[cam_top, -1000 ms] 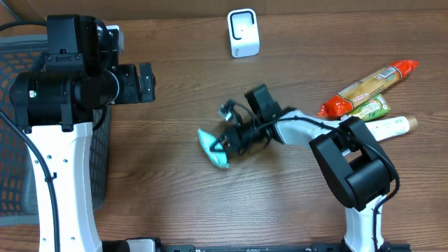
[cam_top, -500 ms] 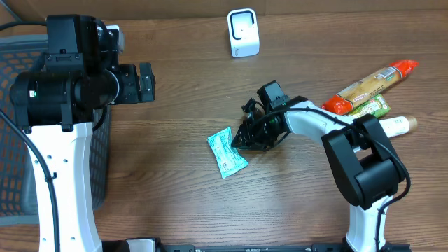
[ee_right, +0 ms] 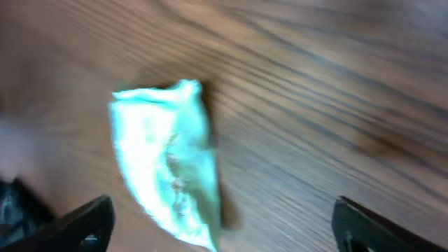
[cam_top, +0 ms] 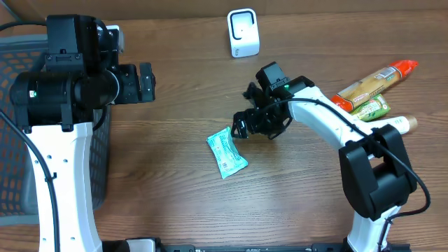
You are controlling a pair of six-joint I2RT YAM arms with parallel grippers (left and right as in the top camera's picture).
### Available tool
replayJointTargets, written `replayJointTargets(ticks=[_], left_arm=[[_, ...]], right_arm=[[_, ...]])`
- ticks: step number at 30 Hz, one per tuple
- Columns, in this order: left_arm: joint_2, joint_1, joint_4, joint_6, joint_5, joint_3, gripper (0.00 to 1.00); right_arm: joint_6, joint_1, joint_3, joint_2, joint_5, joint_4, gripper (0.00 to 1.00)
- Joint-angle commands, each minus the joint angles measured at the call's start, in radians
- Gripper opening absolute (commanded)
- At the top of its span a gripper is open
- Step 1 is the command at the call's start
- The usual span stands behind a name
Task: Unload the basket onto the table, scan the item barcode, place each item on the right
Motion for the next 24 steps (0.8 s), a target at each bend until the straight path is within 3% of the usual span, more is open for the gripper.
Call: replayJointTargets(ticks=[1,6,17,19,24], left_arm=[[0.004,-0.005,0.004,0.015,-0.006,-0.003,0.99],[0.004,-0.005,0.004,0.015,-0.006,-0.003,1.00],[0.004,-0.005,0.004,0.015,-0.006,-0.003,1.00],[0.004,-0.005,0.004,0.015,-0.006,-0.003,1.00],[0.004,-0.005,0.004,0.015,-0.006,-0.003,1.00]], right_arm=[[-0.095,0.006,-0.023,-0.018,-0.095,0.056,1.00],[-0.096,0.030,-0.062,0.028,-0.128,0.130,0.99],[-0.068,0.144,-0.080,0.124,-0.136,0.199,0.73],[0.011,0.150,-0.080,0.144,-0.085,0.225,0.63],[0.037,0.141,-0.080,0.169,-0.084,0.238,0.41]])
